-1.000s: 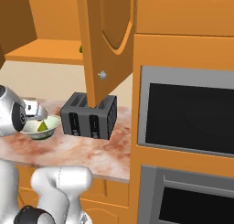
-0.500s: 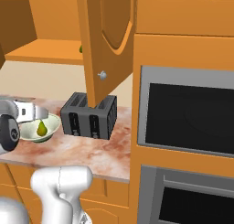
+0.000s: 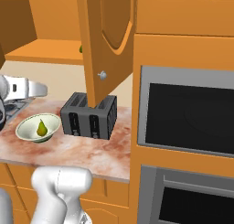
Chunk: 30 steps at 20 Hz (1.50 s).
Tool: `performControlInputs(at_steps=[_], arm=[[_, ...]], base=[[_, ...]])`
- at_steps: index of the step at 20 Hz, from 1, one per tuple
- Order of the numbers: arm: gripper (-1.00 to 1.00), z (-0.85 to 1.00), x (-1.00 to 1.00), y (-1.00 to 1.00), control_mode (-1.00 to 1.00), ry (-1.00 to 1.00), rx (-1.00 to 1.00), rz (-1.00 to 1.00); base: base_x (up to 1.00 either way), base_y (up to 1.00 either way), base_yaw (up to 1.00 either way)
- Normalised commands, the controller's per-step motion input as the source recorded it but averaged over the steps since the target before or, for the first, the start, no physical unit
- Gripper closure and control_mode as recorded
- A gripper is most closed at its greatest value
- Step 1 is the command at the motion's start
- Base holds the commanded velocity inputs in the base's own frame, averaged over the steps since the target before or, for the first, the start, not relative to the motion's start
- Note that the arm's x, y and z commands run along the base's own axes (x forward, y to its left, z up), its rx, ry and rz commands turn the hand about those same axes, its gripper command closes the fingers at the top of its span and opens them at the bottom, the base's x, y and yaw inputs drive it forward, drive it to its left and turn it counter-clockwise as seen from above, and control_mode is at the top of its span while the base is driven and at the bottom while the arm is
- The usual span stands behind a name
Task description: Open the cabinet. Pick the mango and pear from the cabinet and place them into the bowl. Then close the cabinet.
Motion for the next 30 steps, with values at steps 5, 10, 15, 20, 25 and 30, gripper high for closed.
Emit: performControlInputs(at_steps=[5, 10, 15, 20, 25, 30], arm=[[-1.00, 1.00, -0.02, -0.87, -1.00, -0.01, 0.12, -0.10], [-1.00, 0.49, 0.23, -0.53, -1.00, -0.10, 0.01, -0.01], [-1.00, 0.15, 0.55, -0.13, -1.00, -0.05, 0.00, 0.03], [-1.00, 0.00, 0.75, 0.00, -1.00, -0.14, -0.01, 0.00], [-1.00, 0.00, 0.81, 0.08, -1.00, -0.15, 0.00, 0.00], [-1.00, 0.00, 0.78, 0.33, -1.00, -0.11, 0.01, 0.00]], base=[[0.00, 0.00, 0.00], [0.00, 0.00, 0.00], [0.00, 0.00, 0.00], [0.00, 0.00, 0.00], [0.00, 0.00, 0.00], [0.00, 0.00, 0.00]])
